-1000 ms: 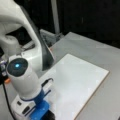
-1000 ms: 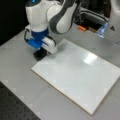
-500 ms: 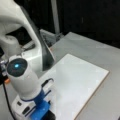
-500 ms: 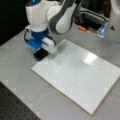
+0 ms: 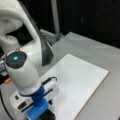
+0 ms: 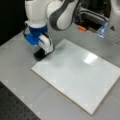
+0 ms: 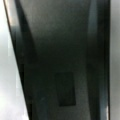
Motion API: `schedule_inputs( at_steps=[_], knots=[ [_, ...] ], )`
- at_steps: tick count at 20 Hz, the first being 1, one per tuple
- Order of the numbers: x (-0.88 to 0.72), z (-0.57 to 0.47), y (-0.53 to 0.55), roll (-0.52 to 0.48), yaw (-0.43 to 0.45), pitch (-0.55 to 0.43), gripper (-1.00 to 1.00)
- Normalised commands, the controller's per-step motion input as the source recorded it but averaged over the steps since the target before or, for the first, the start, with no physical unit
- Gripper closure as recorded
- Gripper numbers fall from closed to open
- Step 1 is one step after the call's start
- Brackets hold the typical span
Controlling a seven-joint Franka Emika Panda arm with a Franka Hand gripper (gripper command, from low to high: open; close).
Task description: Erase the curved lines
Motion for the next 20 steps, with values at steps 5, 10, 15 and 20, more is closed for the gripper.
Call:
schedule_inputs(
  at_steps=[5, 10, 15, 20],
  knots=[
    [0.24, 0.35, 0.13, -0.157, -0.049, 0.144, -1.00],
    [-0.03, 0.35, 0.36, -0.031, 0.143, 0.245, -1.00],
    [-0.21, 0.19, 0.42, 0.175, 0.299, 0.181, -1.00],
    [-0.26, -0.03, 0.37, 0.240, 0.186, -0.003, -1.00]
  ],
)
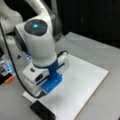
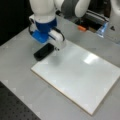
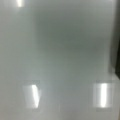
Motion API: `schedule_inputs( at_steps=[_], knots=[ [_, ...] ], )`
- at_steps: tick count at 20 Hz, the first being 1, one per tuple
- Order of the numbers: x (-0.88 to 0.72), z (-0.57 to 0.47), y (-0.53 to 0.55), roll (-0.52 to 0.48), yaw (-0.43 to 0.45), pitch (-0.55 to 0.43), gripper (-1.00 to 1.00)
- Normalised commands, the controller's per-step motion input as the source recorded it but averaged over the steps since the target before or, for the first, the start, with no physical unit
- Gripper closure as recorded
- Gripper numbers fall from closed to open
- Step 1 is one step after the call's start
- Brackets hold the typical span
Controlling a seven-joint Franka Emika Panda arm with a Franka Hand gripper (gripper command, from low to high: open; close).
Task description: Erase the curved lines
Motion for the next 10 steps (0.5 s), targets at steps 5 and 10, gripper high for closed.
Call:
schedule_inputs(
  at_steps=[5, 10],
  knots=[
    [-0.27, -0.14, 0.28, -0.017, 0.095, -0.019, -1.00],
    [-0.17, -0.13, 0.29, -0.163, 0.036, -0.082, -1.00]
  ],
)
